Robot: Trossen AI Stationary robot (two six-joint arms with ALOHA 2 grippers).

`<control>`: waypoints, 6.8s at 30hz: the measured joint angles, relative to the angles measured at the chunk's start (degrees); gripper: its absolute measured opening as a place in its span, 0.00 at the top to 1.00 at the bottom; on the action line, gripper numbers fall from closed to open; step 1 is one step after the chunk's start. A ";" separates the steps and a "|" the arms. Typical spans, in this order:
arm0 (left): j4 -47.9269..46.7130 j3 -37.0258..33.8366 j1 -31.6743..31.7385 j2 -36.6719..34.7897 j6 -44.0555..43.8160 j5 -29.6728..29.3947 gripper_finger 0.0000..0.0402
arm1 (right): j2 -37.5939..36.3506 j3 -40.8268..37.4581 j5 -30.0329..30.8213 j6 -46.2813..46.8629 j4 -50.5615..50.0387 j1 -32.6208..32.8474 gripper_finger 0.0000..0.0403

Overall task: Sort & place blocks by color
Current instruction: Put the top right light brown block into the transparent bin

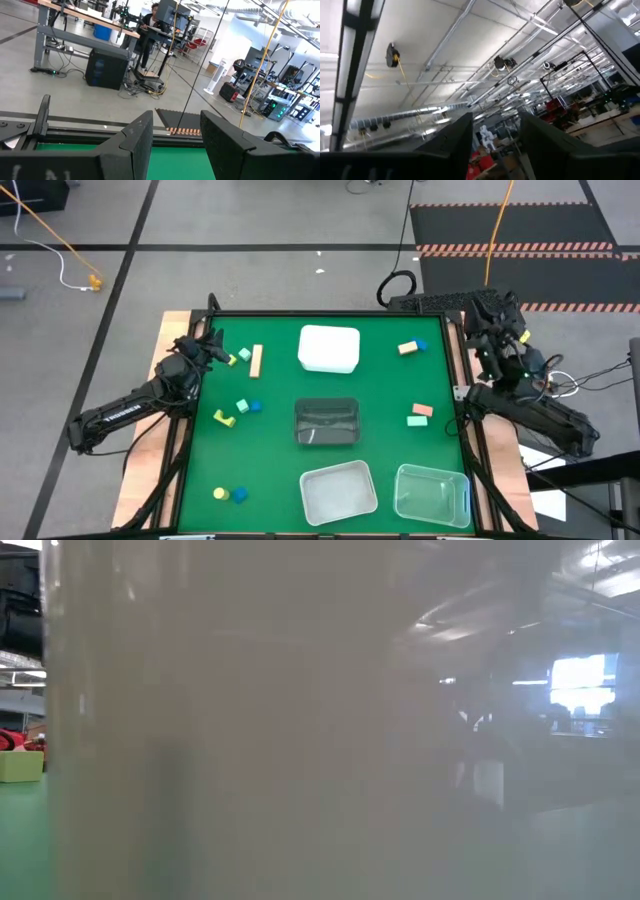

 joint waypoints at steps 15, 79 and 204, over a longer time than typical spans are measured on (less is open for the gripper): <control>0.00 0.00 0.00 0.00 0.00 0.01 0.59 | 21.41 19.09 0.04 -9.86 -26.84 -0.04 0.61; 0.00 0.01 0.02 0.00 0.01 0.00 0.59 | 69.70 36.81 -11.44 -49.38 -81.40 -5.65 0.44; 0.02 0.01 0.00 -0.02 0.01 0.00 0.59 | 43.96 16.15 -31.04 103.32 -48.21 79.55 0.70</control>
